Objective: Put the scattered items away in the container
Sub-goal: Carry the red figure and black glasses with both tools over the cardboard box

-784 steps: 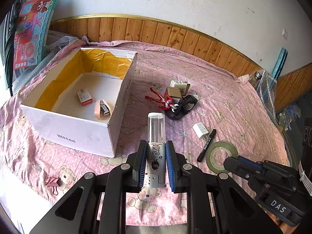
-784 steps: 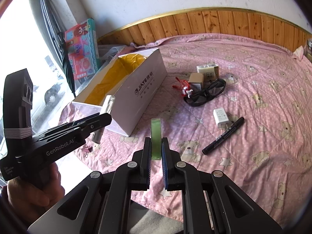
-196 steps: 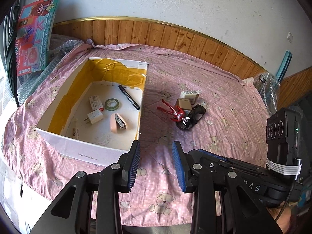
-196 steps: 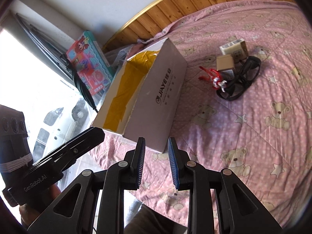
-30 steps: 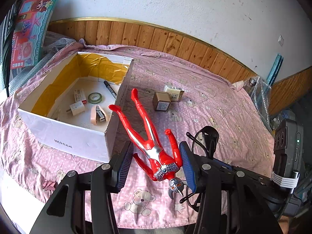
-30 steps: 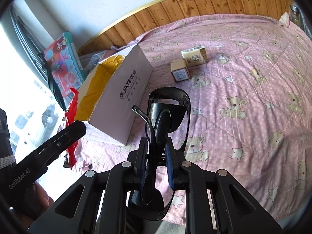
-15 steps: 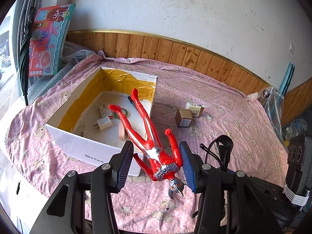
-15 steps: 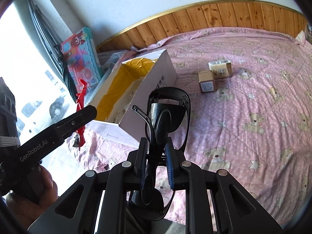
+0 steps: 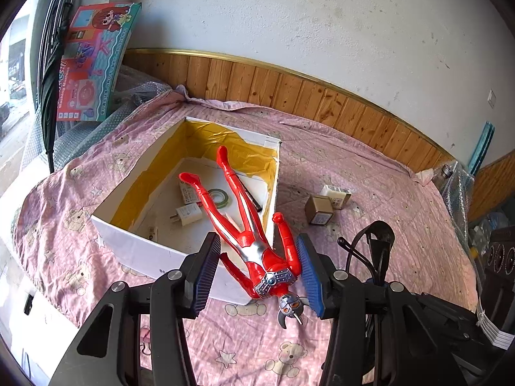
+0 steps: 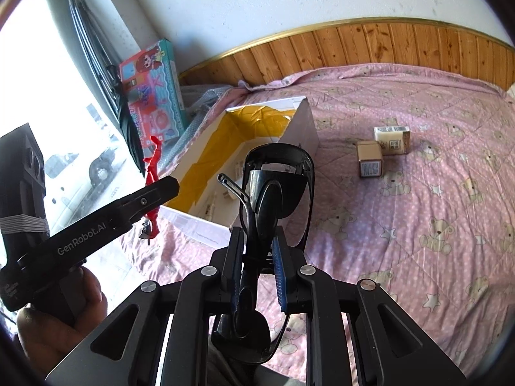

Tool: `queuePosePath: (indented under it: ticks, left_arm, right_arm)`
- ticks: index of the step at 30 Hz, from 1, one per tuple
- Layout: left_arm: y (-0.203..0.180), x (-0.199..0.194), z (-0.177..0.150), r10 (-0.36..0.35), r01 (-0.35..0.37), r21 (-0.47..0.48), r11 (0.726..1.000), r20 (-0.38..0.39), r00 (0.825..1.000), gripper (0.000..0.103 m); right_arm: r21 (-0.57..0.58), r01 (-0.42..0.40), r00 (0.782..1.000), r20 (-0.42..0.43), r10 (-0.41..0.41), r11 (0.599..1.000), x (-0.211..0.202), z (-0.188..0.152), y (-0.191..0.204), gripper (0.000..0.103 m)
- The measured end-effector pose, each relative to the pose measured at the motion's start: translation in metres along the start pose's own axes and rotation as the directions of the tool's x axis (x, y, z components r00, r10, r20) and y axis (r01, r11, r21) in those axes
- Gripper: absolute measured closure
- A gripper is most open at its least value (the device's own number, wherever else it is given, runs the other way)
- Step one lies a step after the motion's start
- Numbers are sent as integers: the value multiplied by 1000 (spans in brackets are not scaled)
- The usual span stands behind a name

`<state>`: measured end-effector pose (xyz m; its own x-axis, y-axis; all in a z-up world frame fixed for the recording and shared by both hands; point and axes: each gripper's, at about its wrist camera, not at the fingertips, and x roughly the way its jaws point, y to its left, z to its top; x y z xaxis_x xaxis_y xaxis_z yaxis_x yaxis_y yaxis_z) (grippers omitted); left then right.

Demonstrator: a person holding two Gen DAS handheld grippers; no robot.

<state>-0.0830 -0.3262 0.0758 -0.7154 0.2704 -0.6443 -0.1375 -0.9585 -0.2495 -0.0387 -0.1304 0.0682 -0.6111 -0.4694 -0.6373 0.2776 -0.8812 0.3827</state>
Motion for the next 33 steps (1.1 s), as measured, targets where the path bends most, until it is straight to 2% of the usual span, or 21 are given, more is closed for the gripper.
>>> queuePosePath:
  ticks: [8, 19, 33]
  left_arm:
    - [22, 3, 9, 14, -14, -40, 999, -3, 1000, 53]
    - [28, 4, 34, 19, -19, -30, 999, 18, 1000, 53]
    - [46, 52, 86, 31, -31, -31, 999, -15, 999, 53]
  right_arm:
    - [-31, -25, 999, 22, 26, 999, 3, 23, 13, 85]
    - [-59, -64, 998, 8, 65, 996, 20, 50, 24, 85]
    - [-109, -92, 996, -30, 89, 990, 68, 107, 34, 85]
